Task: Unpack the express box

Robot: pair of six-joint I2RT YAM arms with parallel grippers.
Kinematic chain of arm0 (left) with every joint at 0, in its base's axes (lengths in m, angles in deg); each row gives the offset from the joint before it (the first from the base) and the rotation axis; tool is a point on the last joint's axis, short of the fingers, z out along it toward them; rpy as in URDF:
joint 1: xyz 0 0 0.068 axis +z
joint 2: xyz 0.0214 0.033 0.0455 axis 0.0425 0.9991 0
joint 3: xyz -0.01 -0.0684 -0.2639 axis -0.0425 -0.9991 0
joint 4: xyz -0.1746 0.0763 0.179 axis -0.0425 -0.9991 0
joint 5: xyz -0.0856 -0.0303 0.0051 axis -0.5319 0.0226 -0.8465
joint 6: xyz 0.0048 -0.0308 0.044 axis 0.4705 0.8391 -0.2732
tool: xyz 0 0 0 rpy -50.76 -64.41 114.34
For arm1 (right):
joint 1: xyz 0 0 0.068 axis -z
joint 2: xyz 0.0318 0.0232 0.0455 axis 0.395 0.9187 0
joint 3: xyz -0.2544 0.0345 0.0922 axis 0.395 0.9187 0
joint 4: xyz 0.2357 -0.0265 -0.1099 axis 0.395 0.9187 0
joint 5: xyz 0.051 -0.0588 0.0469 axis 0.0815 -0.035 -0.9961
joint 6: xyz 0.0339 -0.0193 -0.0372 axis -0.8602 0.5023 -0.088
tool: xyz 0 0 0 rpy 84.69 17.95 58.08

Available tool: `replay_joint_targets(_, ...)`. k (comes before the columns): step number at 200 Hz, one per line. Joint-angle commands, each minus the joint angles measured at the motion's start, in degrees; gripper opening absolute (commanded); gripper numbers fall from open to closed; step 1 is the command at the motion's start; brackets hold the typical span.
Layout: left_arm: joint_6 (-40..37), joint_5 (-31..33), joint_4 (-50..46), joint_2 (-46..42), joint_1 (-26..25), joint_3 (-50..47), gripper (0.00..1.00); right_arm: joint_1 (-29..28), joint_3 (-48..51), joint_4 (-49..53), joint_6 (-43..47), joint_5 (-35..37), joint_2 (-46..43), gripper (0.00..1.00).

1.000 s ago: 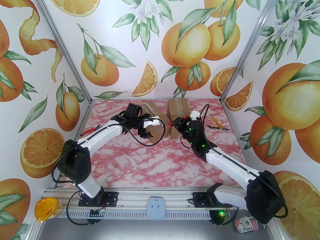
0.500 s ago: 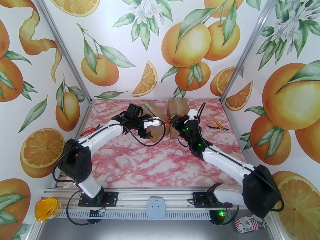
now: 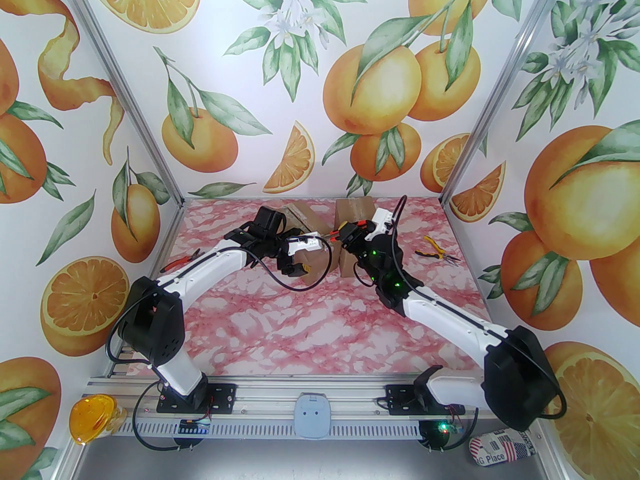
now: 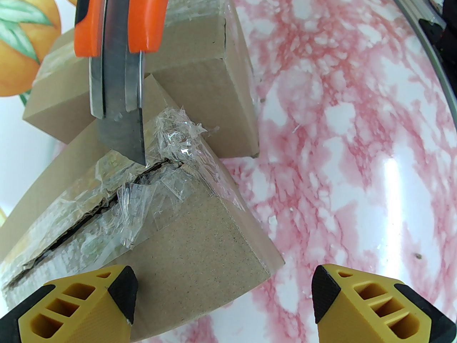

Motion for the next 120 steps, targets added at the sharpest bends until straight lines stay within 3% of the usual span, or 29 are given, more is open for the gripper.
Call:
replay_joint_targets(1,0.76,-1.08,0.3,0.37,-0.17,0.77,0.84,-0.41,-2.57,0.01,4.41,1.47,1.14,0.0)
replay_joint_targets(120,3.23,-0.86,2.48,1.23,-0.51,0.33,0.82,-2.37,-0.61,7.47,4.86,5.85,-0.9,0.0)
